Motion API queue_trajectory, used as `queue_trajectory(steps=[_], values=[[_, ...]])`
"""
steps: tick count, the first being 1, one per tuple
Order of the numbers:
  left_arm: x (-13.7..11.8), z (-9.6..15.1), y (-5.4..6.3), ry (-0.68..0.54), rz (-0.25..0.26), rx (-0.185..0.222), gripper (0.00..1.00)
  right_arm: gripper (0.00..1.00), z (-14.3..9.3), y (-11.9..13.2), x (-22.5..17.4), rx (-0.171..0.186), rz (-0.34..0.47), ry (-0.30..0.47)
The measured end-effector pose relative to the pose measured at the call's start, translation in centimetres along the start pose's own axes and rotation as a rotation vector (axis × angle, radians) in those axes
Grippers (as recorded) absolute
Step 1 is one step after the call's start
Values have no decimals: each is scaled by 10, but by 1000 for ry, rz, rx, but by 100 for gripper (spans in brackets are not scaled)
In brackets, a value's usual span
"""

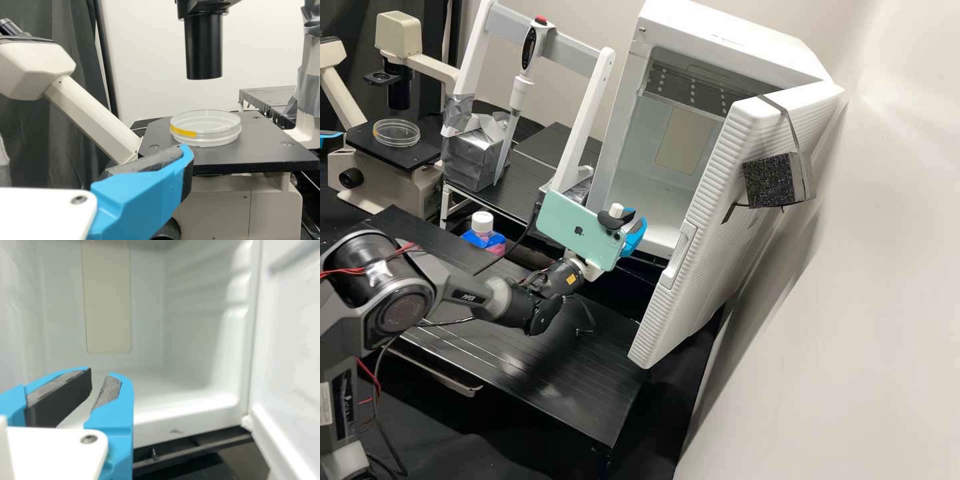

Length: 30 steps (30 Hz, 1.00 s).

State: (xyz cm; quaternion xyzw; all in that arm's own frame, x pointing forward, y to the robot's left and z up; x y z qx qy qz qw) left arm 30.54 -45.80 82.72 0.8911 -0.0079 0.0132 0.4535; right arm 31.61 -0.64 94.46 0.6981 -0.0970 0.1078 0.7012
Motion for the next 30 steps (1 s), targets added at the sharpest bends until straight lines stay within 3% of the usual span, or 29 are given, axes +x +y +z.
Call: queue_trajectory(steps=[5,12,17,20,26,30], values=[[0,0,0,0,0,0,100,0,-4,-5,-37,13,35,41],[0,0,0,0,0,0,100,0,-7,-36,-82,33,-49,49],[0,0,0,0,0,0,100,0,-23,-55,-104,47,-126,91],[0,0,0,0,0,0,100,0,-39,-66,-114,26,-167,152],[0,0,0,0,0,0,100,0,-84,-88,-134,-41,-261,368],[0,0,0,0,0,0,100,0,-111,-101,-146,-122,-300,531]])
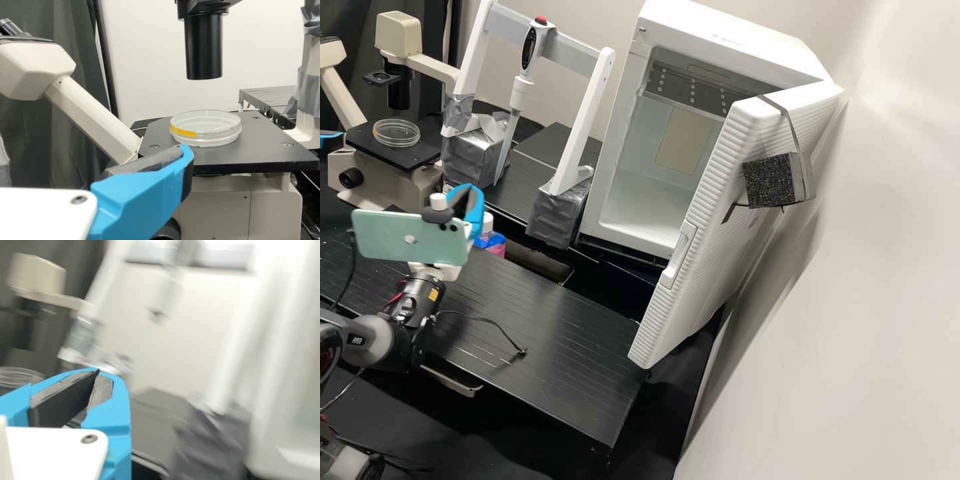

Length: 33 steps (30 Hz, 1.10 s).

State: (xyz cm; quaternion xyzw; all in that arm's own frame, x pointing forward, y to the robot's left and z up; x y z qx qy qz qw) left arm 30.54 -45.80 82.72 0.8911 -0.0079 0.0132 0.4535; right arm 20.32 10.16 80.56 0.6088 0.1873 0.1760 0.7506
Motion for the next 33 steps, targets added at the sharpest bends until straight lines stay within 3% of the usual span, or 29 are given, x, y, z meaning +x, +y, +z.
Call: queue_trajectory(steps=[4,7,12,16,20,26,33], values=[[0,0,0,0,0,0,100,0,-18,-7,14,-50,-44,118],[0,0,0,0,0,0,100,0,-22,-15,34,-69,-63,160],[0,0,0,0,0,0,100,0,-16,-30,66,-91,-108,195],[0,0,0,0,0,0,100,0,-10,-42,94,-122,-155,269],[0,0,0,0,0,0,100,0,-6,-48,123,-127,-184,332],[0,0,0,0,0,0,100,0,-5,-48,168,-143,-241,361],[0,0,0,0,0,0,100,0,-4,-62,206,-109,-359,341]])
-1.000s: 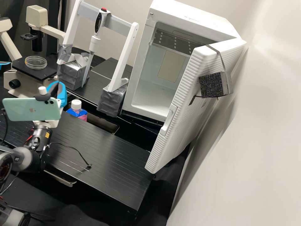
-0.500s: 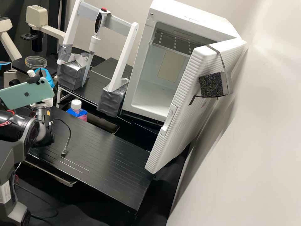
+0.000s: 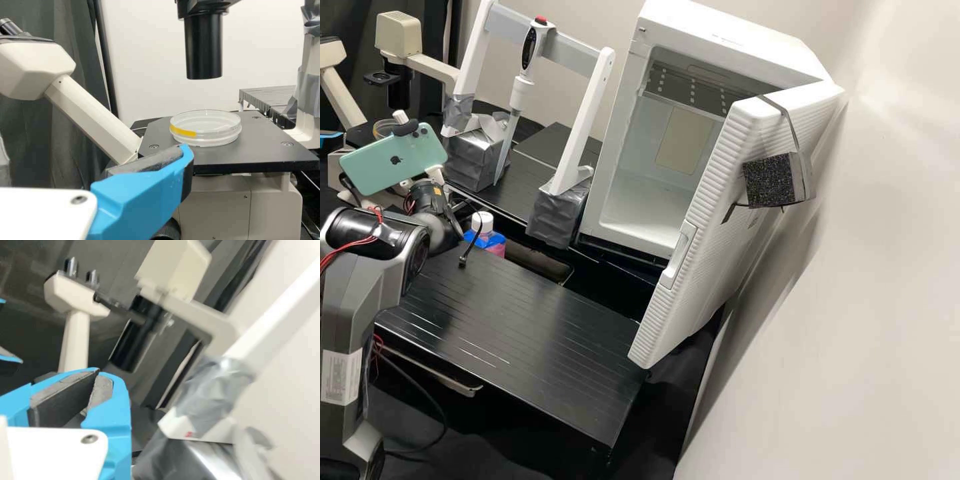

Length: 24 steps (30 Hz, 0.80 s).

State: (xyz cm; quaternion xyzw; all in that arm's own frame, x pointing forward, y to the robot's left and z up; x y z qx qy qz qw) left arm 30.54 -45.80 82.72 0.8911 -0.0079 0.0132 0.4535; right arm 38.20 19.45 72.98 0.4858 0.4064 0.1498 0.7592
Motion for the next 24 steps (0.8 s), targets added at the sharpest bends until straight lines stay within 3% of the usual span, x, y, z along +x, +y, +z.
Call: queue_trajectory(steps=[8,13,20,24], values=[[0,0,0,0,0,0,100,0,11,-22,32,103,-154,20],[0,0,0,0,0,0,100,0,17,-21,42,156,-165,7],[0,0,0,0,0,0,100,0,20,-17,53,189,-158,-15],[0,0,0,0,0,0,100,0,21,-22,57,164,-189,-25]])
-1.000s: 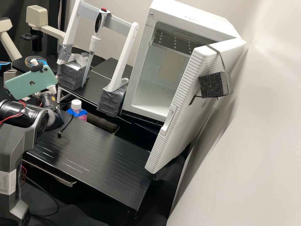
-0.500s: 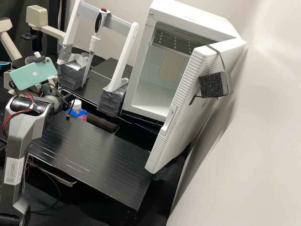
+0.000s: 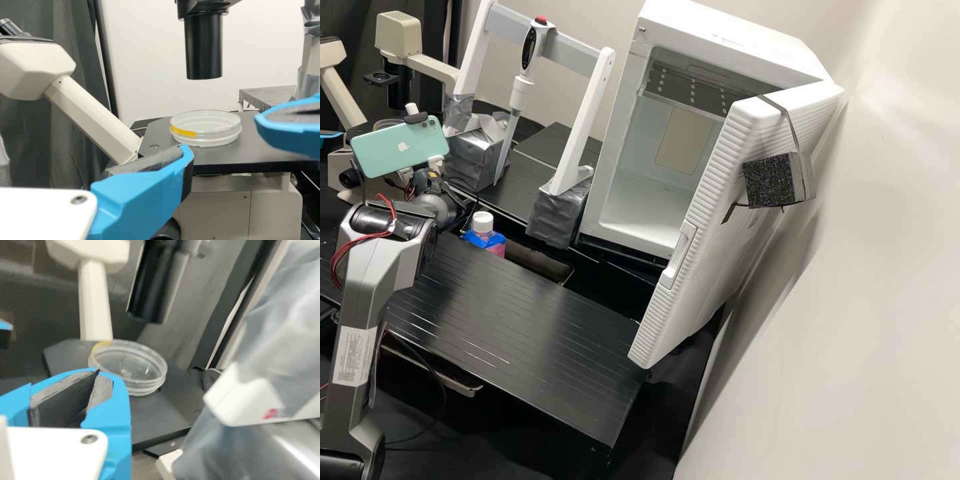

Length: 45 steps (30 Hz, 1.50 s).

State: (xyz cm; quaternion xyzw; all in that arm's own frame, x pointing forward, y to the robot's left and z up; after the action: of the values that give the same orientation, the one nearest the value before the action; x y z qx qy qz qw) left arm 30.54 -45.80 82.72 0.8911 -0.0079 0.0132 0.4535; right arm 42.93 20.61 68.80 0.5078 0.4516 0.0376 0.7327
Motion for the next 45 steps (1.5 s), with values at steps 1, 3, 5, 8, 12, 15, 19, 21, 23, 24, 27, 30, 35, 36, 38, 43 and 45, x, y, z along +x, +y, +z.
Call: queue_trajectory(steps=[1,3,5,8,12,15,19,21,23,24,27,30,35,36,38,43,45], values=[[0,0,0,0,0,0,100,0,0,-1,1,-3,-5,-3],[0,0,0,0,0,0,100,100,2,-5,3,-6,-21,-13],[0,0,0,0,0,0,100,100,2,-6,3,-6,-22,-15],[0,0,0,0,0,0,100,100,2,-5,3,3,-16,-19],[0,0,0,0,0,0,100,100,3,-4,3,11,-4,-23],[0,0,0,0,0,0,100,100,4,-6,1,17,6,-35],[0,0,0,0,0,0,100,100,2,-7,-4,13,22,-44],[0,0,0,0,0,0,100,100,1,-7,-7,5,22,-46],[0,0,0,0,0,0,100,100,-2,-8,-11,-6,18,-41],[0,0,0,0,0,0,100,100,-4,-9,-13,-9,19,-30],[0,0,0,0,0,0,100,100,-11,-14,-20,-15,20,11],[0,0,0,0,0,0,100,100,-17,-18,-31,-24,29,63],[0,0,0,0,0,0,100,100,-22,-22,-61,-54,116,145],[0,0,0,0,0,0,100,100,-21,-22,-69,-61,148,152],[0,0,0,0,0,0,100,100,-20,-26,-85,-66,194,144],[0,0,0,0,0,0,100,100,-25,-42,-119,-127,252,49],[0,0,0,0,0,0,100,100,-30,-50,-133,-160,247,12]])
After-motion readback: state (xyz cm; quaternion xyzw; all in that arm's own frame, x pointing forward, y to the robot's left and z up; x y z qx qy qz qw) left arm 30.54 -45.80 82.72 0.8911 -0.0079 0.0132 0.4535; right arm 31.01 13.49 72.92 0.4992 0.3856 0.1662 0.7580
